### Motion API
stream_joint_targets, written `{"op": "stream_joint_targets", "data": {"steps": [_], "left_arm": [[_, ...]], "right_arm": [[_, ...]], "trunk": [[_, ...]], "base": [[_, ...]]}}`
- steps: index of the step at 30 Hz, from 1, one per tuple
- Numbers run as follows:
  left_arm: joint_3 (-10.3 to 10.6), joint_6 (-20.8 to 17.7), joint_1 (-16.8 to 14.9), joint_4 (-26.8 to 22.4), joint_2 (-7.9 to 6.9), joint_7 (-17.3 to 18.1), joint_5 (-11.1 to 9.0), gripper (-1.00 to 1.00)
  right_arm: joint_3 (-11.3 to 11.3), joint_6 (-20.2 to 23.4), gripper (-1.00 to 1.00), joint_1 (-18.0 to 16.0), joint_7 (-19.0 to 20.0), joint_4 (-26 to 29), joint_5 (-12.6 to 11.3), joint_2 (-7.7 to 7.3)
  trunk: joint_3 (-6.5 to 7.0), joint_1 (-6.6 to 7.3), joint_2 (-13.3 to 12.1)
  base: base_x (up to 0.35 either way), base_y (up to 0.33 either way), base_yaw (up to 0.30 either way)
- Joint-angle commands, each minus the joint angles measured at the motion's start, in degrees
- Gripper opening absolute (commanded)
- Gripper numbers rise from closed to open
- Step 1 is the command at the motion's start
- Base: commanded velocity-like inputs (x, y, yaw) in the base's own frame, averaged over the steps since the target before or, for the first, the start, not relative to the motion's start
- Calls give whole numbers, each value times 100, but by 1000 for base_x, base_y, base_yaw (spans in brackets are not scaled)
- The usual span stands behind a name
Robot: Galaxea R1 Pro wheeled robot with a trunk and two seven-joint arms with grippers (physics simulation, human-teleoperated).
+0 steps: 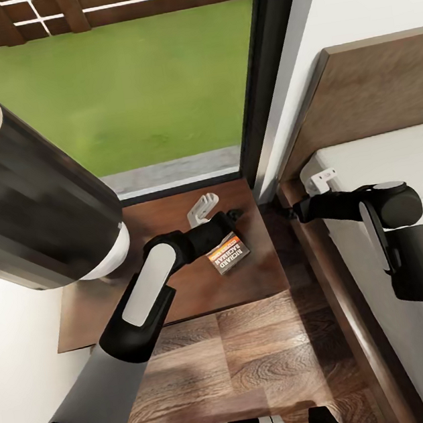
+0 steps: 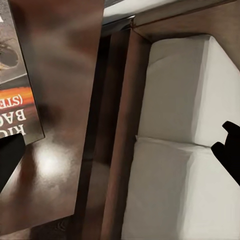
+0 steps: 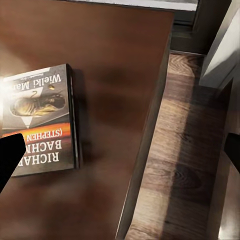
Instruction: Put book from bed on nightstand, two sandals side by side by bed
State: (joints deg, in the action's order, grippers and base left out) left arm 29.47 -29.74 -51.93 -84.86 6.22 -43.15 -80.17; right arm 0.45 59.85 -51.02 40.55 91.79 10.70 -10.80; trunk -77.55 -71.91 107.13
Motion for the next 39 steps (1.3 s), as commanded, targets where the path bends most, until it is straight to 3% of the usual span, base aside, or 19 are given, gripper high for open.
{"op": "stream_joint_targets", "data": {"steps": [1,14,39], "left_arm": [[-1,-6,-4,-6,1,-46,-40,100],[-2,-5,-2,-27,2,-52,-42,100],[-3,-5,-1,-134,2,-53,-46,100]], "right_arm": [[5,15,100,-4,50,5,59,-3],[-23,15,100,-5,57,6,55,-78],[-54,15,100,-5,65,6,47,-80]], "trunk": [[-3,0,2],[61,0,2],[283,0,2]], "base": [[0,0,0],[0,0,0],[0,0,0]]}}
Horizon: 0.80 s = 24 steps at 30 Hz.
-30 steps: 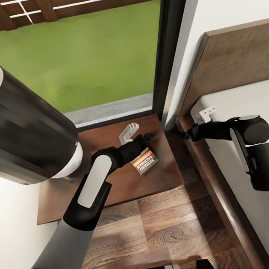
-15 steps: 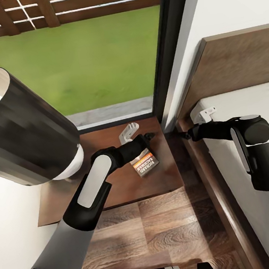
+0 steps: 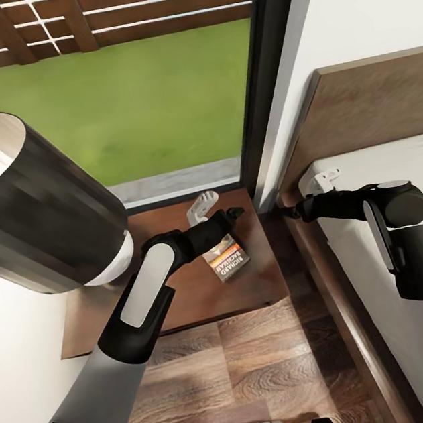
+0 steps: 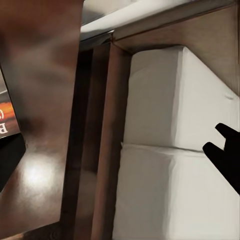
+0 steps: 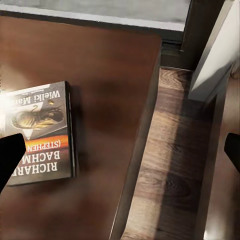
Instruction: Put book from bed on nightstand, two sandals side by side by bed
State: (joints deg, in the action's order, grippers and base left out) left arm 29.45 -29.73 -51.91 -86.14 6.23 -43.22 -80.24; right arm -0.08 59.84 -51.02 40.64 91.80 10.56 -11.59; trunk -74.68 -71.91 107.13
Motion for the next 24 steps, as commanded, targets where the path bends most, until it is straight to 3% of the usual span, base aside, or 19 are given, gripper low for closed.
{"op": "stream_joint_targets", "data": {"steps": [1,24], "left_arm": [[-1,-8,-4,-15,0,-46,-39,100],[-1,-14,-4,-59,-7,-71,-41,100]], "right_arm": [[-3,16,100,-4,57,5,60,-1],[-18,16,100,-4,58,5,58,1]], "trunk": [[6,0,2],[216,0,2]], "base": [[0,0,0],[0,0,0]]}}
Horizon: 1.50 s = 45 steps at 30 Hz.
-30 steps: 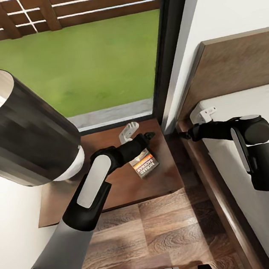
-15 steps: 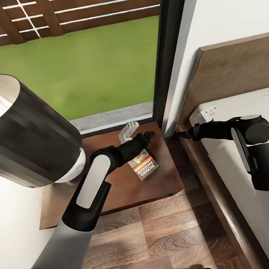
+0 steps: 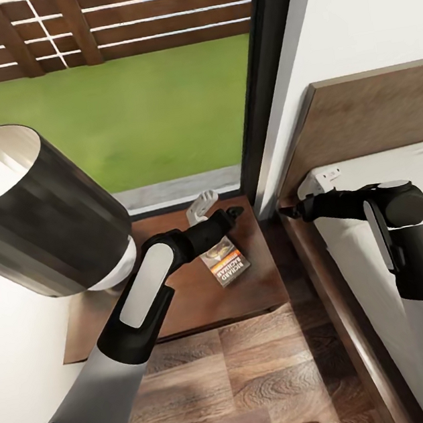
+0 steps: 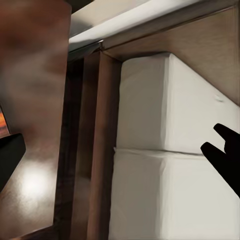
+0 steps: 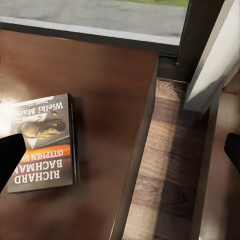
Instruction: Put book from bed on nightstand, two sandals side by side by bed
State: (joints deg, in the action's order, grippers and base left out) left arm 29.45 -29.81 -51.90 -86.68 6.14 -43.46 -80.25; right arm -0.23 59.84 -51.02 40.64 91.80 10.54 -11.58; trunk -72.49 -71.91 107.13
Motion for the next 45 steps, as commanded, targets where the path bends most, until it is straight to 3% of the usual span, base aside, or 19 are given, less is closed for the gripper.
{"op": "stream_joint_targets", "data": {"steps": [1,45], "left_arm": [[-1,-6,-4,-6,1,-46,-40,100],[-1,-25,-4,-25,1,-48,-39,100]], "right_arm": [[-2,16,100,-4,58,5,61,0],[2,16,100,-12,67,5,36,1]], "trunk": [[6,0,2],[409,0,2]], "base": [[0,0,0],[0,0,0]]}}
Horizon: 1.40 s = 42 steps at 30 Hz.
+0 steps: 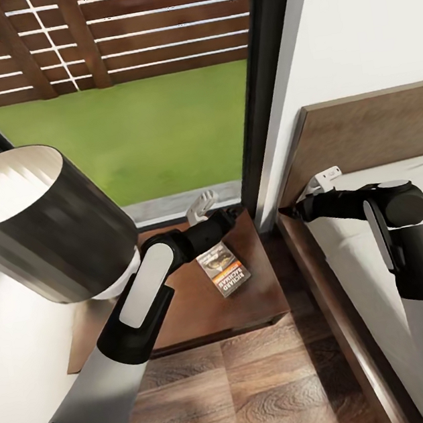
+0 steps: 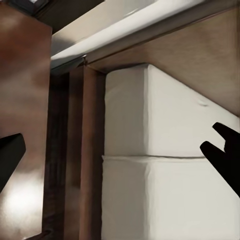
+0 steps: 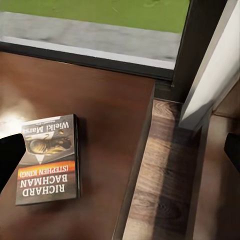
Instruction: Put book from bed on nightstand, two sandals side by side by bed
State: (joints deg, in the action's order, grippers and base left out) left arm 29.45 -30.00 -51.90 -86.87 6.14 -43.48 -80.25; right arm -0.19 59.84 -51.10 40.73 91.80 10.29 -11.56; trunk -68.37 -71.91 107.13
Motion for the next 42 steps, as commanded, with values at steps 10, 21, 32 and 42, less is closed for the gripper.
{"op": "stream_joint_targets", "data": {"steps": [10,21,32,42], "left_arm": [[-1,-6,-4,-19,1,-47,-41,100],[-1,-6,2,-27,1,-47,-39,100],[-1,-6,4,-35,1,-47,-38,100],[-1,-6,5,-59,0,-47,-43,100]], "right_arm": [[-5,16,100,-2,58,5,60,-3],[-7,16,100,1,58,5,60,-4],[-8,16,100,3,58,5,53,-3],[-8,16,100,3,101,5,52,-4]], "trunk": [[88,0,2],[189,0,2],[290,0,2],[382,0,2]], "base": [[0,0,0],[0,0,0],[0,0,0],[0,0,0]]}}
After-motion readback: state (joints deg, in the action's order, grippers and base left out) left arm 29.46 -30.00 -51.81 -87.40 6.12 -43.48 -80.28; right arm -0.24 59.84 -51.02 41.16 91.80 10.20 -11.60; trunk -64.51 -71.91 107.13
